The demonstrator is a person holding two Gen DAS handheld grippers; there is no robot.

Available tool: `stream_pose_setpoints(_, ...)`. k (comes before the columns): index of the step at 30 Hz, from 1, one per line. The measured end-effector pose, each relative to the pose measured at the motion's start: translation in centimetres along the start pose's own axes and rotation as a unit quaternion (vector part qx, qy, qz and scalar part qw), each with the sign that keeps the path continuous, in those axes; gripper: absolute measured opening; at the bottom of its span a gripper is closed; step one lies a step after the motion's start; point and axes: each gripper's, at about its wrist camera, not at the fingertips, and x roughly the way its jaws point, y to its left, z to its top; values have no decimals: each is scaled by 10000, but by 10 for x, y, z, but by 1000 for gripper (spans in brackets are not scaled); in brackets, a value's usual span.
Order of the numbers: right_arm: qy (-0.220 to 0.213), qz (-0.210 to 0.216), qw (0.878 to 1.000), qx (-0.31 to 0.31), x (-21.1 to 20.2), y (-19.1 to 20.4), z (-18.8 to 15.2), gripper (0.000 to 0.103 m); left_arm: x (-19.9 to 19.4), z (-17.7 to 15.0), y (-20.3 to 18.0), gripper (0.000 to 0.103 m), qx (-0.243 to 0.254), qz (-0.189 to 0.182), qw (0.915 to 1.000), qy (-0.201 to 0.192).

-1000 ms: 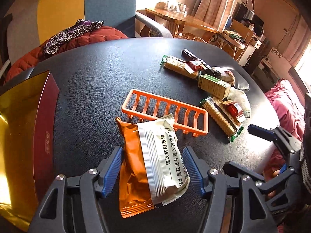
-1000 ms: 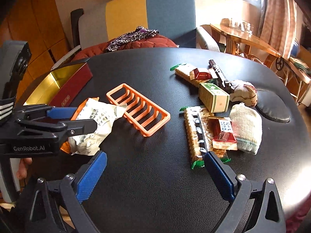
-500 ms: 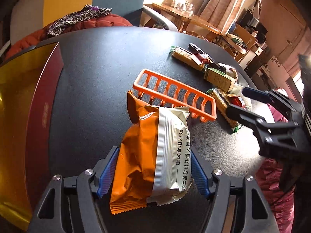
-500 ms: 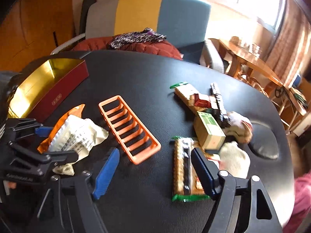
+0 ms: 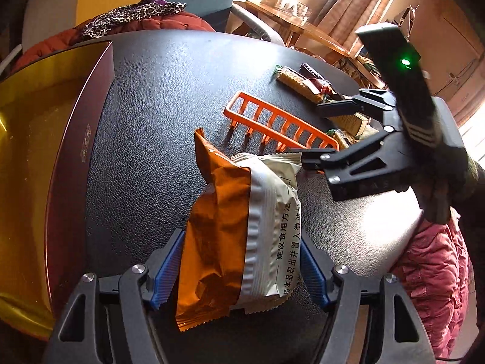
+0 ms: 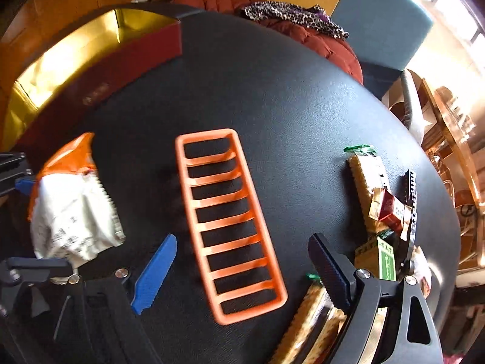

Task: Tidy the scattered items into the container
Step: 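Grasp the orange plastic rack with the right tool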

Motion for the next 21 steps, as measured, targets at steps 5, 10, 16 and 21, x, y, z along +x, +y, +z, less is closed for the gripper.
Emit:
stream_pose_setpoints(5,181,174,9994,258,12,-11,0,74,3,-2,-2,73,46,29,10000,12)
stream_pose_setpoints(10,15,29,9984,568,-1,-9,-16,58,5,-4,-5,75,133,87,9999,-24)
stream_pose_setpoints(16,-92,-191,9925,1204,-20,3,-45,57,9,-6,-9,76,253,196,9995,-69)
stream_pose_setpoints(21,-174,-408,9792,1981,-36,16,-75,57,13,-8,-16,76,449,384,9982,-118)
